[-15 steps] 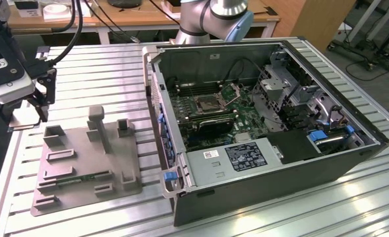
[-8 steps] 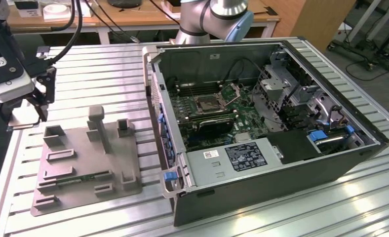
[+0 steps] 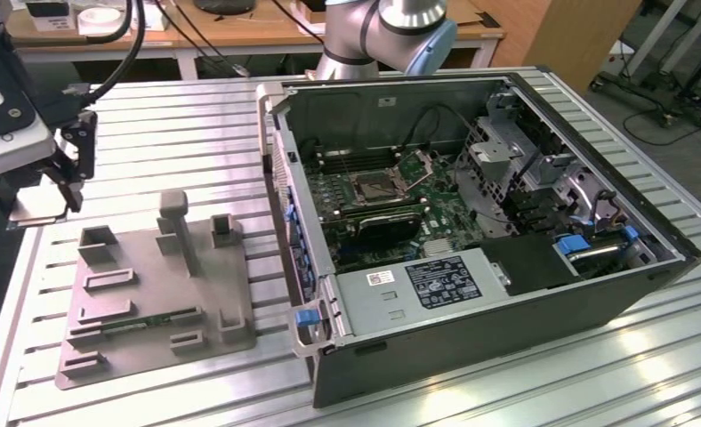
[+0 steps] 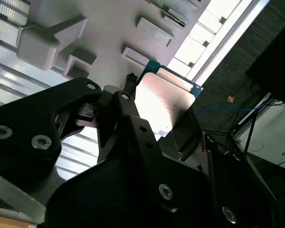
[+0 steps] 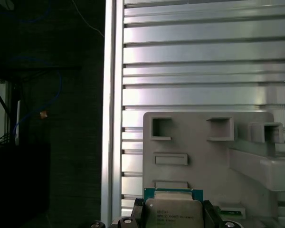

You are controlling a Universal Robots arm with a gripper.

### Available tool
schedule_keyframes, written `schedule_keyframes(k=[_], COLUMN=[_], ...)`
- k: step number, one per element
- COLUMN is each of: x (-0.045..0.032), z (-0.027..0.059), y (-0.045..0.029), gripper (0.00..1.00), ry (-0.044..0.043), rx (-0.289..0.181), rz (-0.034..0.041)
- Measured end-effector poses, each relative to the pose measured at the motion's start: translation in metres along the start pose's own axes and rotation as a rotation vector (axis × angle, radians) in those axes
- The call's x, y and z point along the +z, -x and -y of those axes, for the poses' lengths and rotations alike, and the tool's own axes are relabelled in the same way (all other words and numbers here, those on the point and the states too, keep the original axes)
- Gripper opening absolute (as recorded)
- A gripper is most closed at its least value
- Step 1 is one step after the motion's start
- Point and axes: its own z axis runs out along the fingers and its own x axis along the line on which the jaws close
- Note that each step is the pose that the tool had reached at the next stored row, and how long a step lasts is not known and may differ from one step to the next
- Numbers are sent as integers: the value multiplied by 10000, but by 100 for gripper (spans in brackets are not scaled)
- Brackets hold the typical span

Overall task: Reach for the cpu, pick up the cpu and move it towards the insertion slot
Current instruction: 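Pick up the cpu and move it towards the insertion slot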

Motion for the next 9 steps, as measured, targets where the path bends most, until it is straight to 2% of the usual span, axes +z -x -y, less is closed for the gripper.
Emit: schedule_keyframes(k=[9], x=[-91], z=[-3], y=[-2], gripper=[55], ry=[0], rx=[0], rz=[4])
